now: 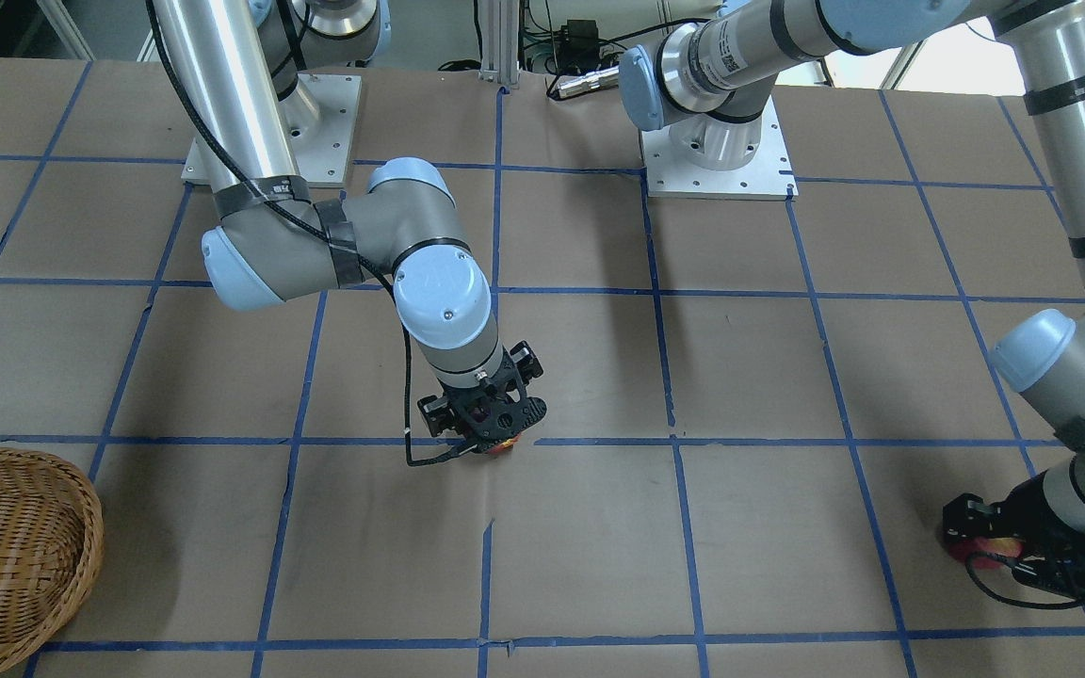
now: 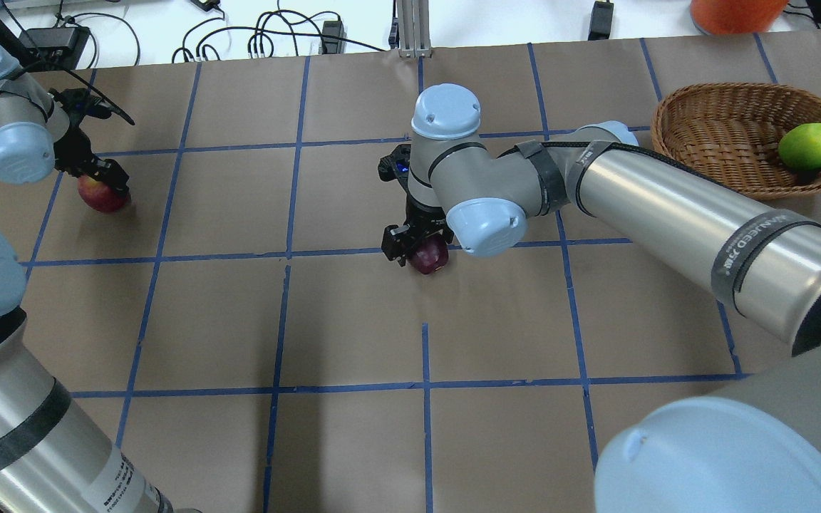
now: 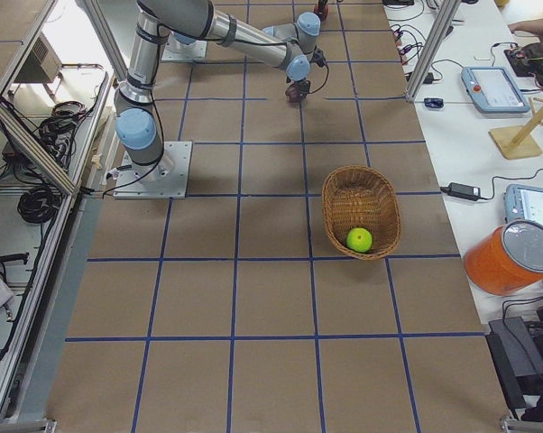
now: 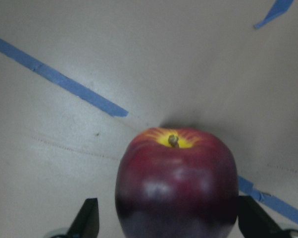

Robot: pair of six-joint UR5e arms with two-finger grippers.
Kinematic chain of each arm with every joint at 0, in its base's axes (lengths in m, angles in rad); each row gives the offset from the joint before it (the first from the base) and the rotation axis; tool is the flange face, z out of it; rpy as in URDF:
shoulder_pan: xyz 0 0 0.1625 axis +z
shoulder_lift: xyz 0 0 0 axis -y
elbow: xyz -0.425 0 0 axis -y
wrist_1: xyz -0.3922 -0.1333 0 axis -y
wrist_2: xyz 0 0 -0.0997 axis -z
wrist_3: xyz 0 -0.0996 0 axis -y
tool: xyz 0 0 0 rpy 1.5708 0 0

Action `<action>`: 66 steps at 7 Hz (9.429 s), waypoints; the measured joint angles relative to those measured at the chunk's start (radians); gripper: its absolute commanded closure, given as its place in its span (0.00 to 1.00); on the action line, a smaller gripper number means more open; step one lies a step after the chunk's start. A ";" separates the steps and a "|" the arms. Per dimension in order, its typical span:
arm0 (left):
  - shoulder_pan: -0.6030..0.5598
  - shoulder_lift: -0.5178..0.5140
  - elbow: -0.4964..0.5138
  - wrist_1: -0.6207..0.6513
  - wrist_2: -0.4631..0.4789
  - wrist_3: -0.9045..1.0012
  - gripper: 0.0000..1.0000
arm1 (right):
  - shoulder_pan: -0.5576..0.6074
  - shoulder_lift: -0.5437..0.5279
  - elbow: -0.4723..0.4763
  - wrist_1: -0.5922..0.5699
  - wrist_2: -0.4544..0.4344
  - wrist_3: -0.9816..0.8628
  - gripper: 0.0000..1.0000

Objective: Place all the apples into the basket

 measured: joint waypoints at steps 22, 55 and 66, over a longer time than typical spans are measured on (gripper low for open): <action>-0.655 0.611 -0.175 -0.510 -0.027 -1.094 0.03 | -0.644 -0.120 -0.166 0.187 -0.195 -0.340 0.00; -0.439 0.760 -0.171 -0.582 -0.030 -0.692 0.00 | -0.700 0.075 -0.306 0.248 -0.217 -0.151 0.77; -0.439 0.760 -0.171 -0.581 -0.031 -0.692 0.00 | -0.634 -0.191 -0.307 0.542 -0.207 -0.101 0.00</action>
